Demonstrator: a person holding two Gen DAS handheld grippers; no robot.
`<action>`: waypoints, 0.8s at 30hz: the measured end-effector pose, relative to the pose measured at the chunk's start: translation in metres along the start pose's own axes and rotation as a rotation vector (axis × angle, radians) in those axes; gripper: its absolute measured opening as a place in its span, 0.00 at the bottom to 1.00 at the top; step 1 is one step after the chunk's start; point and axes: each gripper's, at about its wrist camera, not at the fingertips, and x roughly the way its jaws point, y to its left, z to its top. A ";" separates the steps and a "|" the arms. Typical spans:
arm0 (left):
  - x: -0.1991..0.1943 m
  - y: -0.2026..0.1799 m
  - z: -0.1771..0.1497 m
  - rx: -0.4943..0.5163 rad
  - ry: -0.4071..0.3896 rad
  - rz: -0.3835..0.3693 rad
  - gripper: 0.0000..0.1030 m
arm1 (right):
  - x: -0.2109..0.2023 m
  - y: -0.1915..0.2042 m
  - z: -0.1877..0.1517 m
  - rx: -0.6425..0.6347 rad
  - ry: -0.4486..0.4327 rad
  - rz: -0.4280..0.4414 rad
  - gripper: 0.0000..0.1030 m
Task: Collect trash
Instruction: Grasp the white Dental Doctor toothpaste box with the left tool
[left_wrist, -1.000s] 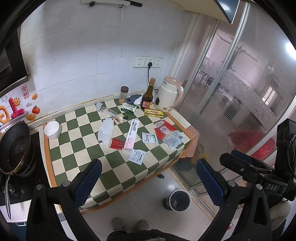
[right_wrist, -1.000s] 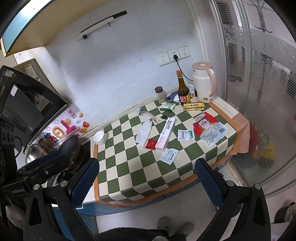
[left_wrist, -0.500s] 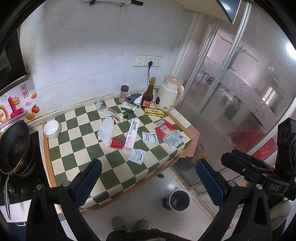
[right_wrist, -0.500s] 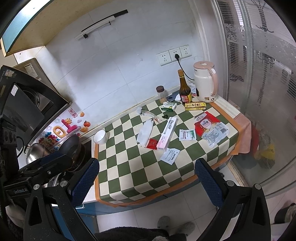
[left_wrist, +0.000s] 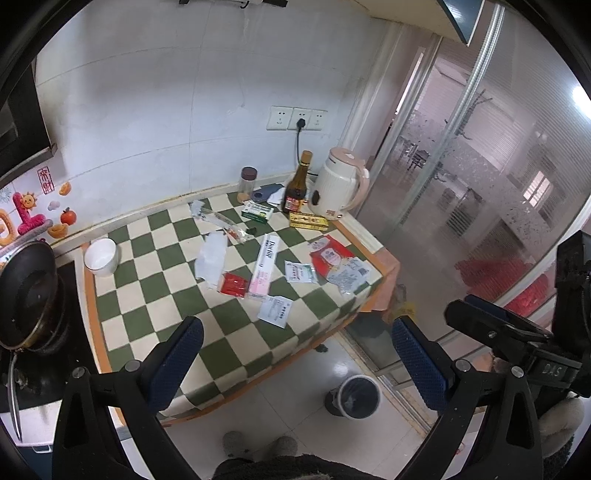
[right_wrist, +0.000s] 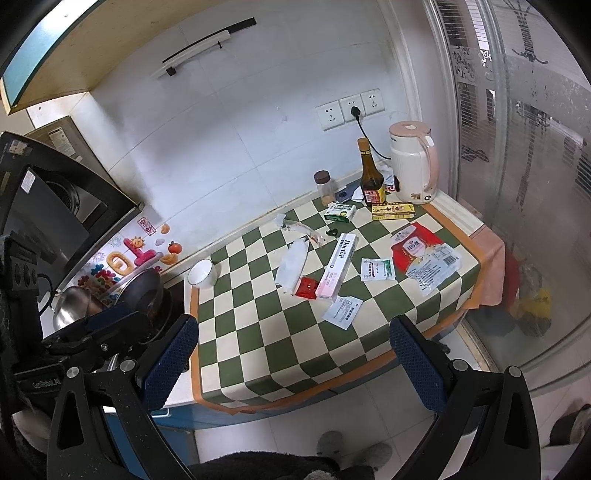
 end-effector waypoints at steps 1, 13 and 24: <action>0.002 0.002 0.002 0.009 -0.006 0.035 1.00 | 0.003 0.000 0.002 0.007 -0.002 -0.009 1.00; 0.114 0.043 0.034 0.153 0.037 0.358 1.00 | 0.087 -0.056 0.013 0.202 0.009 -0.315 1.00; 0.346 0.041 0.060 0.168 0.429 0.347 1.00 | 0.245 -0.192 0.045 0.297 0.246 -0.402 1.00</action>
